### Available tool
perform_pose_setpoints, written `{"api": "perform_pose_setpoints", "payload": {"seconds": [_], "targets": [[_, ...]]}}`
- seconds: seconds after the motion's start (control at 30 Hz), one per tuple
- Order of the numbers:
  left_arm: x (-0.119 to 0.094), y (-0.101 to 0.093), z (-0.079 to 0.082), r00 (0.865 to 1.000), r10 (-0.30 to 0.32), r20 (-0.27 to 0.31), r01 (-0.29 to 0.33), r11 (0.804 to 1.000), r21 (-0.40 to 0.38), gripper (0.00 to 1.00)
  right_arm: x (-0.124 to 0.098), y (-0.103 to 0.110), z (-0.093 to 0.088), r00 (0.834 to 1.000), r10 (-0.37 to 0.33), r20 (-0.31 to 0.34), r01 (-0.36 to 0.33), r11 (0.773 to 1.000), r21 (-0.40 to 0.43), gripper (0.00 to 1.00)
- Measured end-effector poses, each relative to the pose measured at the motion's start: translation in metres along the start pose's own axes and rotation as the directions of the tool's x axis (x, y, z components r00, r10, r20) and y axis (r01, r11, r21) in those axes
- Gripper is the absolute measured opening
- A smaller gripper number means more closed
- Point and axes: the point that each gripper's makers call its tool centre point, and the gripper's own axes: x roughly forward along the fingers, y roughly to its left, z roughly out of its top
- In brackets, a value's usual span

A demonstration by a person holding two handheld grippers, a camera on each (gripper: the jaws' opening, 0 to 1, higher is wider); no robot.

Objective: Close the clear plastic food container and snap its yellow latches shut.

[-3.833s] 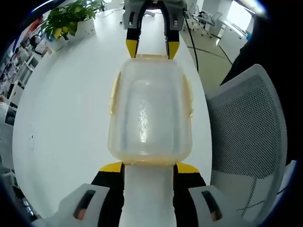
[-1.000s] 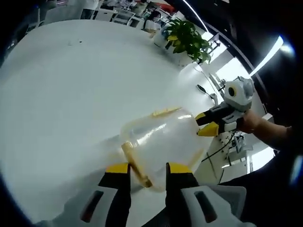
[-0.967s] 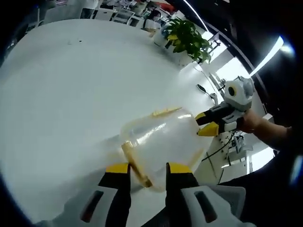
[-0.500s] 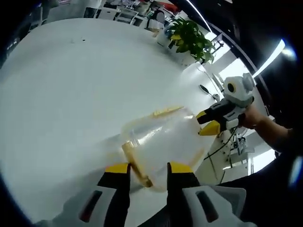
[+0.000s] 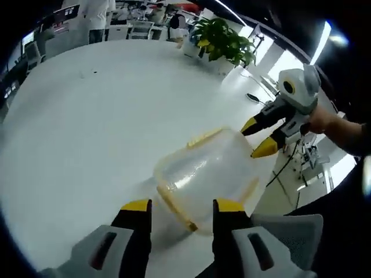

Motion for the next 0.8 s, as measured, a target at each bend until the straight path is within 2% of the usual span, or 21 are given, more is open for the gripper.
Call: {"api": "perform_pose_setpoints", "payload": {"seconds": [0.1, 0.17, 0.2, 0.23, 0.3, 0.33, 0.37, 0.5, 0.8], "targets": [[-0.002, 0.0, 0.006, 0.999, 0.048, -0.009, -0.046, 0.989, 0.139, 0.37, -0.001, -0.001, 0.003, 1.0, -0.026, 0.002, 0.026, 0.996, -0.08, 0.34], [-0.004, 0.0, 0.013, 0.996, 0.088, -0.002, -0.085, 0.964, 0.251, 0.33, 0.0, 0.004, 0.013, 0.998, -0.012, 0.057, 0.02, 0.99, -0.14, 0.39], [-0.006, 0.0, 0.017, 0.995, 0.104, 0.0, -0.098, 0.939, 0.331, 0.28, -0.001, 0.007, 0.015, 0.998, -0.003, 0.06, 0.011, 0.99, -0.141, 0.38], [-0.007, -0.002, 0.019, 0.995, 0.101, 0.001, -0.095, 0.928, 0.36, 0.26, -0.001, 0.008, 0.017, 0.998, 0.006, 0.069, 0.004, 0.988, -0.152, 0.36], [-0.007, -0.01, 0.026, 0.997, 0.069, 0.038, -0.078, 0.935, 0.346, 0.27, -0.002, 0.013, 0.027, 0.994, 0.029, 0.105, -0.01, 0.984, -0.179, 0.32], [-0.007, -0.017, 0.032, 0.997, 0.033, 0.063, -0.052, 0.943, 0.328, 0.27, -0.003, 0.016, 0.033, 0.991, 0.041, 0.126, -0.015, 0.981, -0.196, 0.32], [-0.008, -0.02, 0.033, 0.998, 0.024, 0.062, -0.043, 0.944, 0.327, 0.26, -0.002, 0.02, 0.037, 0.989, 0.06, 0.134, -0.032, 0.979, -0.204, 0.32], [-0.003, -0.027, 0.034, 0.998, 0.021, 0.056, -0.039, 0.933, 0.358, 0.26, 0.003, 0.031, 0.046, 0.985, 0.106, 0.133, -0.068, 0.962, -0.264, 0.31], [0.007, -0.052, 0.036, 0.999, -0.022, 0.044, 0.001, 0.904, 0.428, 0.24, 0.018, 0.048, 0.049, 0.986, 0.146, 0.083, -0.108, 0.93, -0.352, 0.29]]}}
